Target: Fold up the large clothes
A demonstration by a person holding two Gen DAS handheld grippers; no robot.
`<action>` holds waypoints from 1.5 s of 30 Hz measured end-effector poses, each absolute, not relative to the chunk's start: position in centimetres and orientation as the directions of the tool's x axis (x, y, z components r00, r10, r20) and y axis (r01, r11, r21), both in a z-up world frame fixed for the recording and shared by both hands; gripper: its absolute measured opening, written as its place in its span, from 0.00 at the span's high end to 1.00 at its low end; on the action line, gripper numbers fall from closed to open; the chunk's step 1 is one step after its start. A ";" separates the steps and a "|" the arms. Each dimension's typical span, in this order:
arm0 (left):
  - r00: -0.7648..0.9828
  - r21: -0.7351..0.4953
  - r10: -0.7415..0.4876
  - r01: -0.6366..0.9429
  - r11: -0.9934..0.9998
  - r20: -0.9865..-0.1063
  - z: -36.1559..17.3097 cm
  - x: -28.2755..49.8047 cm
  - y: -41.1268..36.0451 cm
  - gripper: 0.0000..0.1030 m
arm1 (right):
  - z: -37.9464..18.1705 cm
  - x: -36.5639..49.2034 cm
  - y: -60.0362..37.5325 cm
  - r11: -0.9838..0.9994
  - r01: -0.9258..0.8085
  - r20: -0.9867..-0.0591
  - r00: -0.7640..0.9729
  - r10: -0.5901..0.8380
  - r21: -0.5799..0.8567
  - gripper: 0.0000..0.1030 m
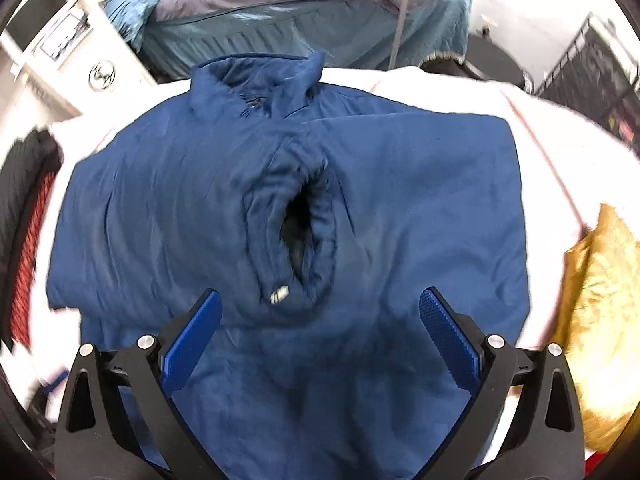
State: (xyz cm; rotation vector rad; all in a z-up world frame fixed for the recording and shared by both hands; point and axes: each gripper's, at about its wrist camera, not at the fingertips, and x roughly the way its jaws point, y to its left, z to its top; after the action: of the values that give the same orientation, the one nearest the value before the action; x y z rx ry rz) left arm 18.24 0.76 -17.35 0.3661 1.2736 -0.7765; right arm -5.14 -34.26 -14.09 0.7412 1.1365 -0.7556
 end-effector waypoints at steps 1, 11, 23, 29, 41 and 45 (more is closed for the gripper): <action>0.090 -0.171 -0.306 0.666 0.726 -0.948 -17.7 18.8 1.9 0.07 | -14.6 -4.6 -34.4 0.529 0.834 -0.958 0.257 -0.126 0.155 0.05; 0.098 -0.177 -0.284 0.583 0.793 -0.954 -18.1 20.5 4.7 0.07 | -15.9 -2.2 -33.8 0.545 0.820 -0.952 0.282 -0.120 0.174 0.85; 0.082 -0.163 -0.294 0.678 0.716 -0.952 -17.8 19.1 -1.9 0.07 | -19.6 -3.6 -33.7 0.546 0.809 -0.967 0.255 0.007 0.217 0.48; 0.093 -0.154 -0.292 0.680 0.717 -0.952 -17.3 19.0 -1.7 0.07 | -17.2 -8.1 -32.4 0.516 0.828 -0.955 0.292 -0.061 0.220 0.21; 0.087 -0.105 -0.225 0.689 0.717 -0.970 -18.5 18.3 3.0 0.07 | -20.9 -18.0 -25.5 0.616 0.784 -0.993 0.112 -0.028 0.071 0.21; 0.040 -0.105 -0.186 0.700 0.706 -0.982 -20.0 17.6 5.5 0.07 | -21.8 -19.0 -21.8 0.731 0.682 -0.996 0.048 -0.068 -0.017 0.20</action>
State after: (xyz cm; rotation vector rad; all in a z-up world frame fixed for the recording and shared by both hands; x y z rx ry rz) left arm 17.57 5.48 -19.99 0.4681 1.3729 -0.7178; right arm -19.00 -21.75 -21.78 0.5443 1.4191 -0.6175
